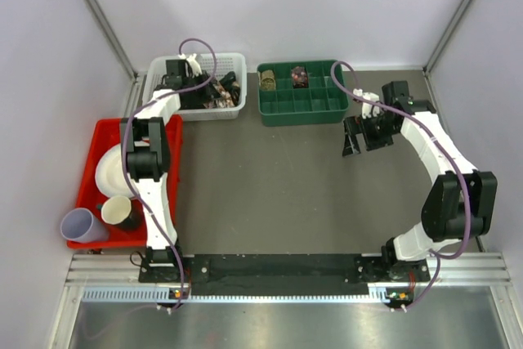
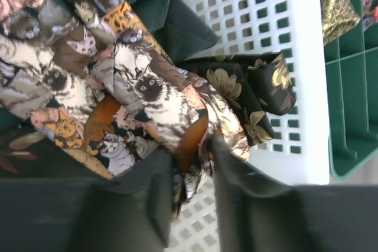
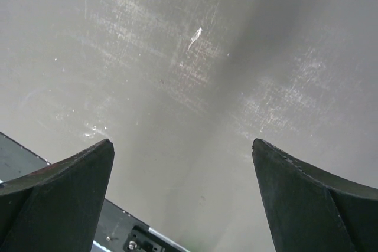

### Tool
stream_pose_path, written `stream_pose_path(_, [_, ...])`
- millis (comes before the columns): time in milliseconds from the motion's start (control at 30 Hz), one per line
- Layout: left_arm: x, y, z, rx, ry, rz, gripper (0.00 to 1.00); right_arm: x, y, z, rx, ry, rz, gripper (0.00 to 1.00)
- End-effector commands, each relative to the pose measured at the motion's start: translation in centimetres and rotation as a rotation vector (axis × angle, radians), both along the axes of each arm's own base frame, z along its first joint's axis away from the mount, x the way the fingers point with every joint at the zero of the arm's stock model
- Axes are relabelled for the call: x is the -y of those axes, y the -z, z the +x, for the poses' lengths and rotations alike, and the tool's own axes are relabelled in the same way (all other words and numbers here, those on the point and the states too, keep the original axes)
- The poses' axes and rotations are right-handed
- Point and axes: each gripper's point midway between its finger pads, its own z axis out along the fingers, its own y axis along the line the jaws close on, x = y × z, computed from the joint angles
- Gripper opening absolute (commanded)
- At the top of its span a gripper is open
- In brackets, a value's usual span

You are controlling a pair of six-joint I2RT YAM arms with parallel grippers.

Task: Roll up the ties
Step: Pick up the tie from the bin.

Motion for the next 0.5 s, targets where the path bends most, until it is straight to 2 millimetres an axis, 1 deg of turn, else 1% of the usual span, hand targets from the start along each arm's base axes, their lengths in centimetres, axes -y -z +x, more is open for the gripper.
stream_pose_path(0, [0.1, -4.5, 2.1, 0.142, 0.017, -0.016, 0.09, 0.2, -1.8, 0.9, 0.041, -0.003, -0.005, 0.99])
stream_pose_path(33, [0.0, -5.6, 2.2, 0.164, 0.015, -0.014, 0.02, 0.2, -1.8, 0.7, 0.038, -0.005, -0.006, 0.99])
stream_pose_path(67, [0.1, -6.1, 2.2, 0.174, 0.017, -0.012, 0.0, 0.2, -1.8, 0.7, 0.039, -0.007, -0.009, 0.99])
stream_pose_path(100, [0.0, -6.8, 2.3, 0.192, 0.018, -0.009, 0.0, 0.3, -2.0, 0.7, 0.041, -0.006, -0.013, 0.99])
stream_pose_path(133, [0.0, -8.0, 2.2, 0.216, 0.02, -0.006, 0.0, 0.4, -2.1, 0.6, 0.045, -0.01, -0.016, 0.99])
stream_pose_path(200, [-0.1, -9.4, 2.2, 0.248, 0.021, 0.002, 0.0, 0.6, -2.1, 0.5, 0.046, -0.012, -0.026, 0.99])
stream_pose_path(233, [-0.2, -10.7, 2.0, 0.276, 0.024, 0.01, 0.0, 0.6, -2.1, 0.5, 0.047, -0.018, -0.031, 0.99])
stream_pose_path(300, [-0.2, -12.0, 1.9, 0.307, 0.03, 0.024, 0.0, 0.7, -2.1, 0.5, 0.046, -0.016, -0.033, 0.99])
stream_pose_path(333, [-0.3, -13.2, 1.7, 0.338, 0.032, 0.035, 0.0, 0.7, -2.2, 0.5, 0.044, -0.014, -0.03, 0.99])
stream_pose_path(400, [-0.5, -14.5, 1.5, 0.374, 0.043, 0.058, 0.0, 0.6, -2.3, 0.6, 0.047, -0.014, -0.023, 0.99])
stream_pose_path(433, [-0.4, -15.7, 1.3, 0.399, 0.046, 0.065, 0.0, 0.7, -2.4, 0.6, 0.045, -0.009, -0.022, 0.99])
stream_pose_path(467, [-0.5, -16.3, 1.2, 0.416, 0.045, 0.074, 0.0, 0.5, -2.5, 0.7, 0.05, -0.012, -0.019, 0.99])
